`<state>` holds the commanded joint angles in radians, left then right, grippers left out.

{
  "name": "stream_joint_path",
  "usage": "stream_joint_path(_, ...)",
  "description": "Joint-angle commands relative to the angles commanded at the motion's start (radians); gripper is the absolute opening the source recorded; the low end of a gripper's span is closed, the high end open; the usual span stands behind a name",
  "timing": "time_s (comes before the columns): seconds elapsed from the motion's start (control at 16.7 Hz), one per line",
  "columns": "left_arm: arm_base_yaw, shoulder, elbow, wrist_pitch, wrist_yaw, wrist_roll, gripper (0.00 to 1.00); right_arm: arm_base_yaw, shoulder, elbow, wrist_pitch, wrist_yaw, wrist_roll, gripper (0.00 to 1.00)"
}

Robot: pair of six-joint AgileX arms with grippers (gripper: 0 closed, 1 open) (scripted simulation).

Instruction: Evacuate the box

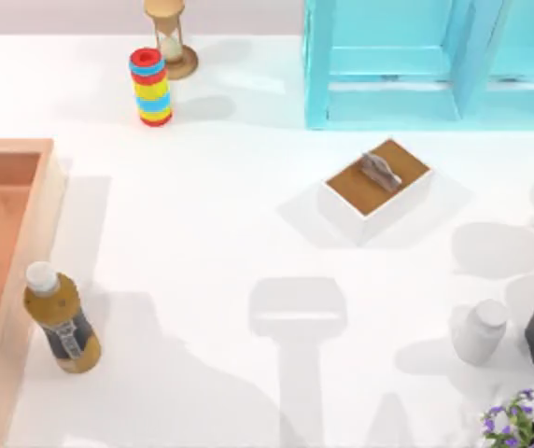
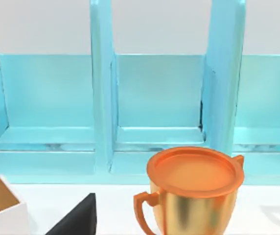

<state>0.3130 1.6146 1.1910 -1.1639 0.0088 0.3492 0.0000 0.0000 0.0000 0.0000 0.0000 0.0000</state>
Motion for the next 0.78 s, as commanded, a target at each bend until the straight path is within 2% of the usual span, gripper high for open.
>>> stream_joint_path(0.3,-0.002,-0.054,0.147,-0.187,0.0,-0.007,0.0,0.0,0.0,0.0,0.0,0.0,0.0,1.0)
stream_joint_path(0.6,-0.001,-0.053,0.15,-0.189,-0.001,-0.006,0.0,0.0,0.0,0.0,0.0,0.0,0.0,1.0)
stream_joint_path(0.78,-0.046,-0.059,0.156,-0.145,-0.031,-0.068,0.0,0.0,0.0,0.0,0.0,0.0,0.0,1.0)
